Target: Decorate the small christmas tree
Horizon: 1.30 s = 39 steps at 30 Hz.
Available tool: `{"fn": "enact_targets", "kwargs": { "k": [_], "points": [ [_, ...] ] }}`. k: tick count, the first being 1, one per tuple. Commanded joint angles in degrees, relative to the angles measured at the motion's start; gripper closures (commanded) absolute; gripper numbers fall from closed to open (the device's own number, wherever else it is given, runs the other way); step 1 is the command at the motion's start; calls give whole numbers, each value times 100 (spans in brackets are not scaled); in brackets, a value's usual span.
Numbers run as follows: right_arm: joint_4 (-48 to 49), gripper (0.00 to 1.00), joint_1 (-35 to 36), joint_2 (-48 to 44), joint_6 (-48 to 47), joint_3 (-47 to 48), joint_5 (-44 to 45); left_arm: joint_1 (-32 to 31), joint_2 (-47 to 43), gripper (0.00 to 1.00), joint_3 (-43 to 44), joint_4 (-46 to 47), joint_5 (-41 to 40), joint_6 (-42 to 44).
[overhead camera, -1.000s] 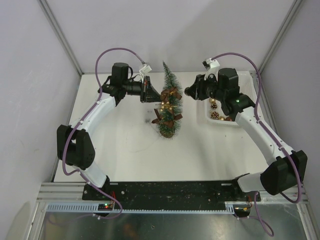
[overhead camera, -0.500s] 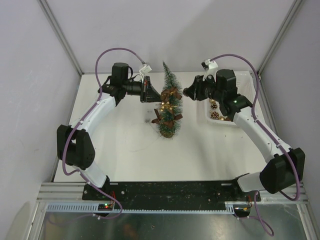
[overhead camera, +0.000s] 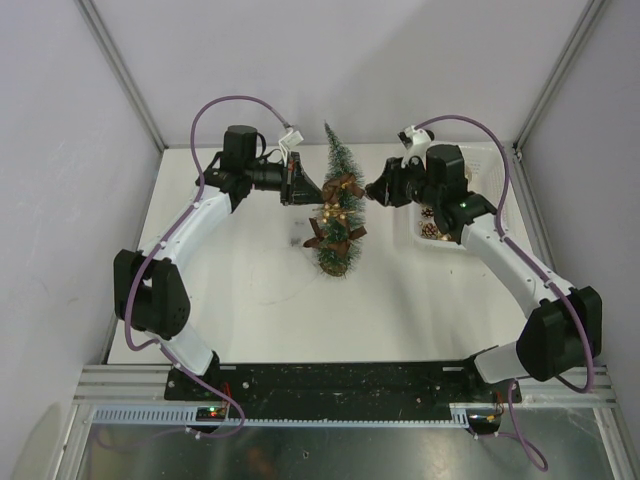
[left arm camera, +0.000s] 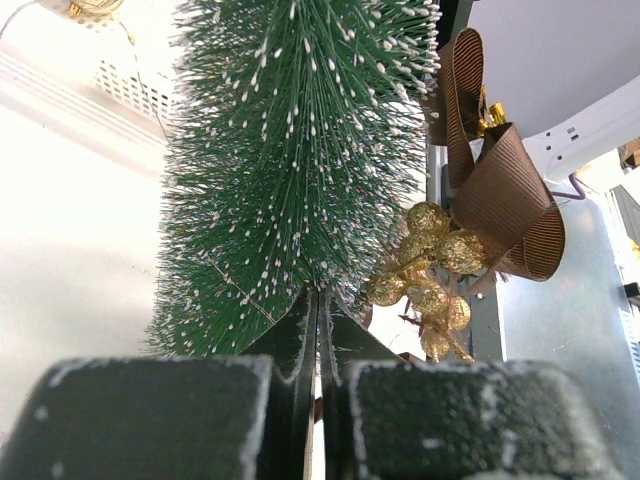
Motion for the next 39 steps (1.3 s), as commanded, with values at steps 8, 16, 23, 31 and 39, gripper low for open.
{"fn": "enact_targets", "kwargs": {
  "k": [8,16,23,31,39],
  "points": [
    [414,63,34,-98,152,-142,-90,-37,-213,100,41,108,200,40],
    [366,51,35,-212,140,-217,-73,-35,-235,100,9,103,173,40],
    [279,45,10,-354,112,-223,-23,-18,-253,100,-39,102,157,40],
    [153,45,-103,-480,177,-283,354,90,-278,95,-55,106,93,-23],
    [-262,35,-700,-342,708,-297,2067,449,-309,72,40,108,268,-392]
  ]
}}
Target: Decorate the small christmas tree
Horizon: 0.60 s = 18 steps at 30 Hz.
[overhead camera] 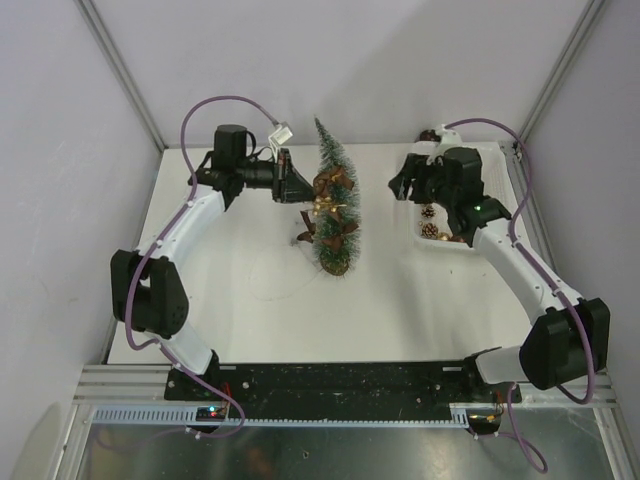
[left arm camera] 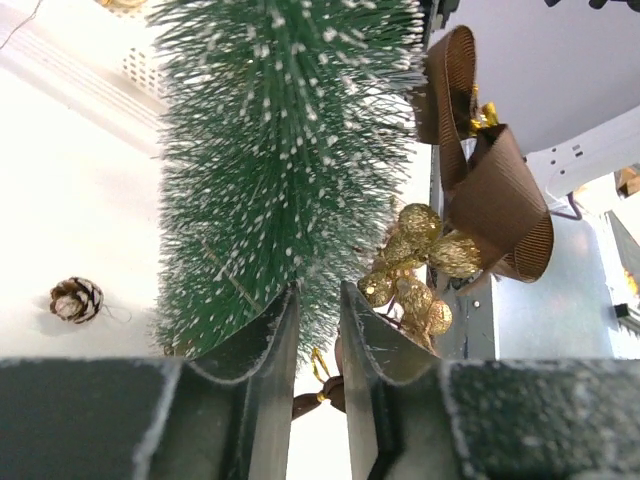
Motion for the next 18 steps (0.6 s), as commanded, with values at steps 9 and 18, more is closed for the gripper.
{"fn": "enact_targets", "kwargs": {
  "k": [9,18],
  "points": [
    [-596,33,-932,651,642,71,1947,313,-494,36,27,100,218,-283],
    [-1013,32,-991,2529,496,1138,2456,389,-539,34,-3,99,169,-276]
  ]
}}
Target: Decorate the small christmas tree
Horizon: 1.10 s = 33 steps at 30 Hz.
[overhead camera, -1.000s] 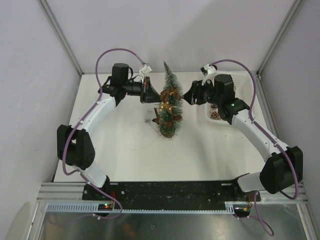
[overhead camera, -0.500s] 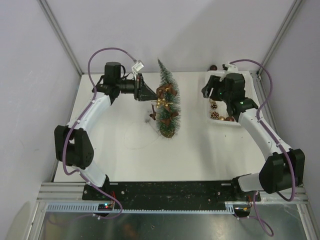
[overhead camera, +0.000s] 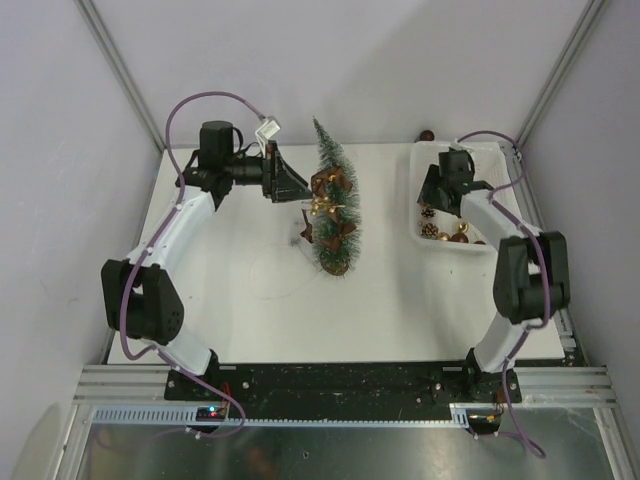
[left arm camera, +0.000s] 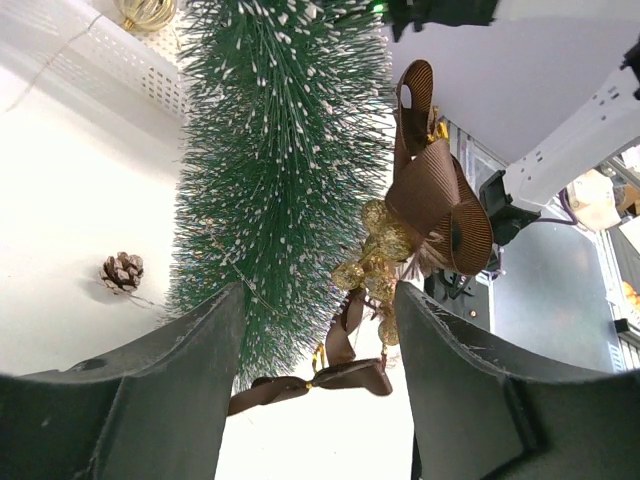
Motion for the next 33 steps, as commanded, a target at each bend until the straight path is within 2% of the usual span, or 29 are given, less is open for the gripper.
{"fn": "enact_targets", "kwargs": {
  "k": [1,9,15,26,33],
  "points": [
    [-265,32,-29,765,-55,844,448,76,-256,34,-7,96,92,-26],
    [-689,33,-48,1976,-147,2120,634,213,-233,34,-96,89,142,1],
    [-908,36,-154,2508,-112,2606,492,242,-211,35,-143,89,169,57],
    [-878,44,-161,2641,162,2203,124,243,-312,36,-341,92,139,173],
    [-800,57,-214,2280,194,1927,245,243,-300,37,-374,88,146,226]
  ]
}}
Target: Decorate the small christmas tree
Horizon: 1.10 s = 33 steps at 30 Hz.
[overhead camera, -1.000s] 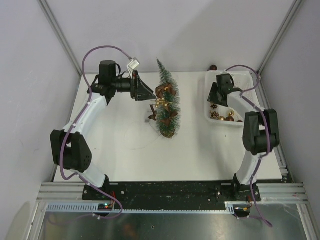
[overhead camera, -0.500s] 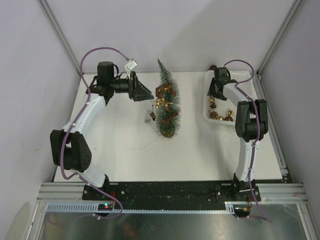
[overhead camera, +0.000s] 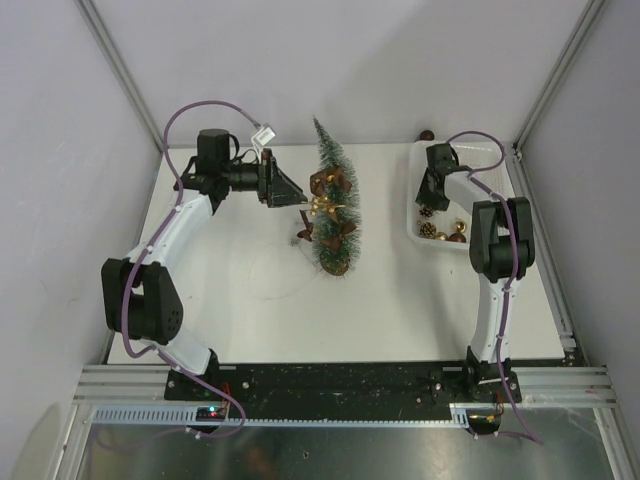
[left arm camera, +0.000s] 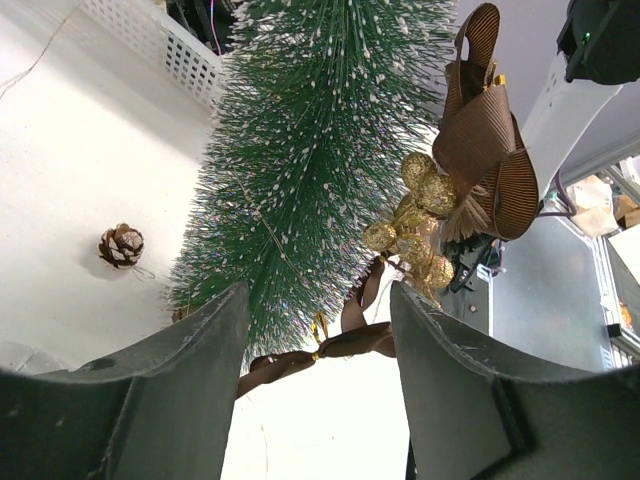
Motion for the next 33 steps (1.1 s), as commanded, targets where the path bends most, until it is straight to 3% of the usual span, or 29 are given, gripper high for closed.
{"fn": "enact_targets", "kwargs": {
  "k": [1,9,15,19,24,28,33],
  "points": [
    [40,60,-59,-454,100,-214,112,33,-285,38,-10,96,134,166],
    [346,71,2,-2049,48,-968,100,18,-154,39,30,93,192,154],
    [383,72,377,-3525,-93,-1530,-374,-58,-120,40,58,91,166,173],
    [672,71,544,-4546,18,-2105,-1384,-114,-40,41,168,91,128,151],
    [1843,69,793,-5806,506,-3221,-2807,-204,91,44,314,83,115,121],
    [2589,67,1219,-6305,834,-3818,-3144,-291,167,45,400,89,136,82],
    [3166,68,1912,-6379,988,-4126,-2701,-425,213,47,465,87,119,80]
  ]
}}
